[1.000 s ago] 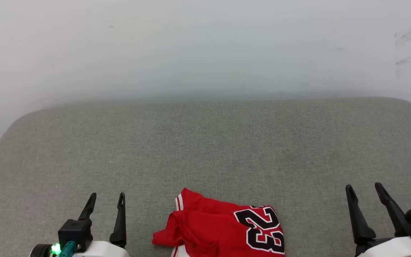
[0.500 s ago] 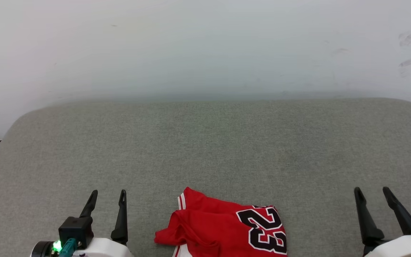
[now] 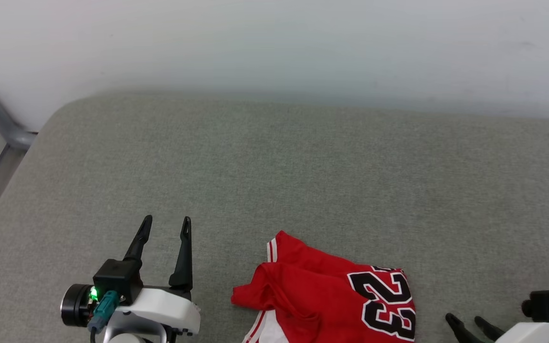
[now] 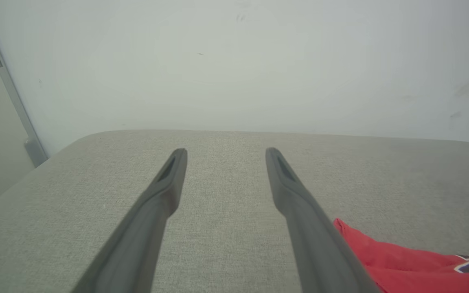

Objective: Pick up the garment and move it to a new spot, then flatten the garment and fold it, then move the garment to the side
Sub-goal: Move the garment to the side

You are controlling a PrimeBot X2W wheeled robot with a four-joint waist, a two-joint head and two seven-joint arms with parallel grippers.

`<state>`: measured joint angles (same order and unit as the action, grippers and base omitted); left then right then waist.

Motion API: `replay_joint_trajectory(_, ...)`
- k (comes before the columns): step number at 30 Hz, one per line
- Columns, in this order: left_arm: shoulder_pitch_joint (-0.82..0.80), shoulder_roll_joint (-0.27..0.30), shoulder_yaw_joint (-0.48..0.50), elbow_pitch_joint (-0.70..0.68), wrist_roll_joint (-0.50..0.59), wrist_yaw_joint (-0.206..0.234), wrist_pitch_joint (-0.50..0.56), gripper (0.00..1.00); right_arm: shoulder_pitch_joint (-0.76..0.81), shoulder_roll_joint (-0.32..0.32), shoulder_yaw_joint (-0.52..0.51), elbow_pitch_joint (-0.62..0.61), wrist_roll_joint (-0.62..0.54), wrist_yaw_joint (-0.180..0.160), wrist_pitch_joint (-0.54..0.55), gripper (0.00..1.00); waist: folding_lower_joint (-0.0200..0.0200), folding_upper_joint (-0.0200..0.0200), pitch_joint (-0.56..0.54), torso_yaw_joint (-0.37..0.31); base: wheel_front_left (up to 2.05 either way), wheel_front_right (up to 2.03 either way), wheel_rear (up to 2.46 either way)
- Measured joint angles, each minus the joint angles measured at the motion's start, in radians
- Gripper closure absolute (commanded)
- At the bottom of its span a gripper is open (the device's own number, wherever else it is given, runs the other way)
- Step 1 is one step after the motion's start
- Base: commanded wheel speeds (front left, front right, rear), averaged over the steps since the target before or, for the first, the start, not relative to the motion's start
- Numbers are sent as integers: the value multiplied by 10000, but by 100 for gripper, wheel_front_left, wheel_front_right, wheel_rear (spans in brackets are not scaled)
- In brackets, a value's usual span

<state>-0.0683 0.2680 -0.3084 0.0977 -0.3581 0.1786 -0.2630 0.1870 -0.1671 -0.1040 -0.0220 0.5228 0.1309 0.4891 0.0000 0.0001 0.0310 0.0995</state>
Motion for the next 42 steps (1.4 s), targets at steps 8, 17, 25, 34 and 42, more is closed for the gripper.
replay_joint_trajectory(8,-436,-533,201,136,282,-324,0,0,-834,-418,1381,963,1375,2,581,0,0,0,759,732,0,0,0)
replay_joint_trajectory(17,-554,-913,589,199,587,-696,2,0,-1389,-625,2280,1887,2146,10,1283,3,-1,0,1303,1170,0,0,0)
replay_joint_trajectory(25,-529,-1131,938,380,863,-957,0,0,-1674,-658,2612,2169,2240,10,1095,100,0,-1,1229,1120,0,0,0)
replay_joint_trajectory(34,-131,-1089,1047,566,1164,-1181,0,0,-1791,-1074,2579,1755,1802,6,895,100,0,0,488,637,0,0,0)
replay_joint_trajectory(42,302,-982,1172,324,1267,-1216,0,0,-1800,-1854,2186,1183,1051,4,1490,100,0,0,163,-656,0,0,0)
